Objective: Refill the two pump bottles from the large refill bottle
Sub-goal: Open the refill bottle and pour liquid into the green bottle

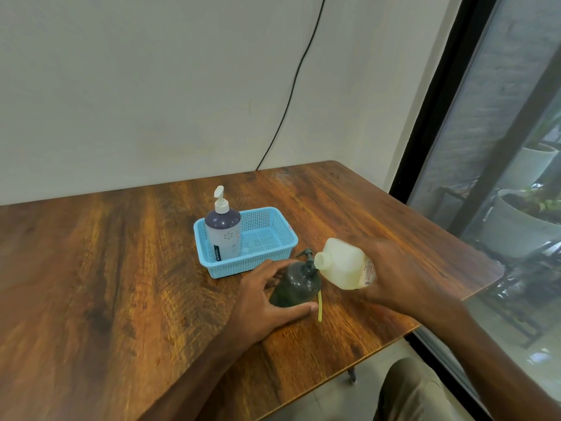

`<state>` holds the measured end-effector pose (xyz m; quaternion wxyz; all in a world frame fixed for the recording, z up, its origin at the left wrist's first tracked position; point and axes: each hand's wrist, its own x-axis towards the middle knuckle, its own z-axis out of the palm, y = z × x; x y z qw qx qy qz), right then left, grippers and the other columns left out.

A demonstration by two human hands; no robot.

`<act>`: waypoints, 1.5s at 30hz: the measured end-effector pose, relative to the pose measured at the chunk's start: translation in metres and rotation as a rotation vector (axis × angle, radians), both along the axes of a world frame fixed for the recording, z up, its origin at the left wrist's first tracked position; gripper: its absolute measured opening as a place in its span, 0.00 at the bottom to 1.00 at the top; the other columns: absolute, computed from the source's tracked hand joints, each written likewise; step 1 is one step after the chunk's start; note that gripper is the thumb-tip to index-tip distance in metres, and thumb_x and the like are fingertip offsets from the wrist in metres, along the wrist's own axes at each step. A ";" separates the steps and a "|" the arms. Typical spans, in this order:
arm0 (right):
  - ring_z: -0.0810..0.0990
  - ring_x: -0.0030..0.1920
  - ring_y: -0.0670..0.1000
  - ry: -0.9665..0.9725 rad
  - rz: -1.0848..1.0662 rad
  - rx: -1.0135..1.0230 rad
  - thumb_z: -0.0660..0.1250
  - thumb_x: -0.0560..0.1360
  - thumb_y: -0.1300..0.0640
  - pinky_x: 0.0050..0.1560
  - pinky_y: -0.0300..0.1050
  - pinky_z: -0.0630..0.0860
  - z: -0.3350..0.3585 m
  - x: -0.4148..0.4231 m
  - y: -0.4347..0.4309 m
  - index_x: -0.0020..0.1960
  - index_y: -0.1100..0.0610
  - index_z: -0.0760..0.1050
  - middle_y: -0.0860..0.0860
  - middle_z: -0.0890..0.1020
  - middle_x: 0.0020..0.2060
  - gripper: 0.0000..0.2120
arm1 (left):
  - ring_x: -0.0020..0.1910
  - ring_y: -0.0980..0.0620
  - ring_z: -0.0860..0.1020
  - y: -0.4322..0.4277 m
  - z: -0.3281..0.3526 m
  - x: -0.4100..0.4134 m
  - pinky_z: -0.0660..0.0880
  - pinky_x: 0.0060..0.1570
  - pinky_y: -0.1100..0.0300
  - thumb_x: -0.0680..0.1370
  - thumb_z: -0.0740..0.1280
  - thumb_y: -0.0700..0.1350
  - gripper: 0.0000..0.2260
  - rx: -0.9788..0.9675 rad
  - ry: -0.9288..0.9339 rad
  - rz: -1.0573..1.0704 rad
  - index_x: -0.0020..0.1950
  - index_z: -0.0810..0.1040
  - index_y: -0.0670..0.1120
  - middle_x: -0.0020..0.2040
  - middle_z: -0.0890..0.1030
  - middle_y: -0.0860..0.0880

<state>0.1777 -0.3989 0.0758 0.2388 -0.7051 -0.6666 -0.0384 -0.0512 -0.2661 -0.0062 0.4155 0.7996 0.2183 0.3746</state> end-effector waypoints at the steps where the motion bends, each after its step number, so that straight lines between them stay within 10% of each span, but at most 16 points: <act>1: 0.73 0.59 0.41 -0.002 0.002 -0.003 0.84 0.64 0.51 0.53 0.26 0.62 0.001 0.000 0.000 0.69 0.52 0.75 0.46 0.81 0.60 0.37 | 0.66 0.64 0.78 0.000 0.000 0.000 0.77 0.60 0.71 0.66 0.85 0.58 0.32 0.000 0.000 0.001 0.66 0.77 0.66 0.63 0.81 0.65; 11: 0.79 0.63 0.45 -0.011 0.034 -0.017 0.82 0.65 0.46 0.60 0.44 0.78 0.005 0.001 0.000 0.71 0.49 0.74 0.45 0.81 0.63 0.37 | 0.66 0.64 0.78 0.000 0.000 0.001 0.77 0.60 0.70 0.66 0.86 0.57 0.33 0.006 0.001 -0.002 0.68 0.77 0.62 0.64 0.81 0.63; 17: 0.79 0.61 0.45 -0.021 0.020 -0.025 0.83 0.65 0.48 0.56 0.36 0.74 0.005 0.001 0.000 0.69 0.49 0.75 0.46 0.82 0.61 0.35 | 0.66 0.63 0.78 -0.003 -0.001 0.001 0.77 0.60 0.70 0.66 0.86 0.57 0.33 0.005 -0.010 0.004 0.68 0.78 0.61 0.64 0.81 0.64; 30: 0.78 0.65 0.47 -0.028 0.033 -0.031 0.78 0.65 0.41 0.62 0.53 0.78 0.010 -0.001 0.000 0.72 0.47 0.72 0.45 0.80 0.65 0.38 | 0.66 0.65 0.77 -0.006 0.000 0.001 0.76 0.58 0.73 0.66 0.86 0.57 0.33 0.016 -0.016 0.012 0.67 0.76 0.63 0.63 0.80 0.65; 39: 0.75 0.61 0.41 -0.050 0.007 -0.050 0.81 0.66 0.46 0.57 0.34 0.70 0.015 -0.003 0.000 0.72 0.46 0.72 0.40 0.78 0.62 0.37 | 0.66 0.64 0.78 -0.006 -0.001 0.001 0.76 0.58 0.73 0.66 0.86 0.56 0.33 0.024 -0.022 0.018 0.68 0.77 0.61 0.63 0.81 0.64; 45: 0.76 0.66 0.47 -0.054 0.003 -0.085 0.81 0.67 0.48 0.61 0.39 0.70 0.018 -0.006 0.002 0.73 0.49 0.71 0.46 0.79 0.66 0.38 | 0.66 0.65 0.77 -0.005 -0.001 0.001 0.75 0.59 0.74 0.66 0.86 0.56 0.33 0.009 -0.022 0.020 0.67 0.77 0.62 0.63 0.81 0.65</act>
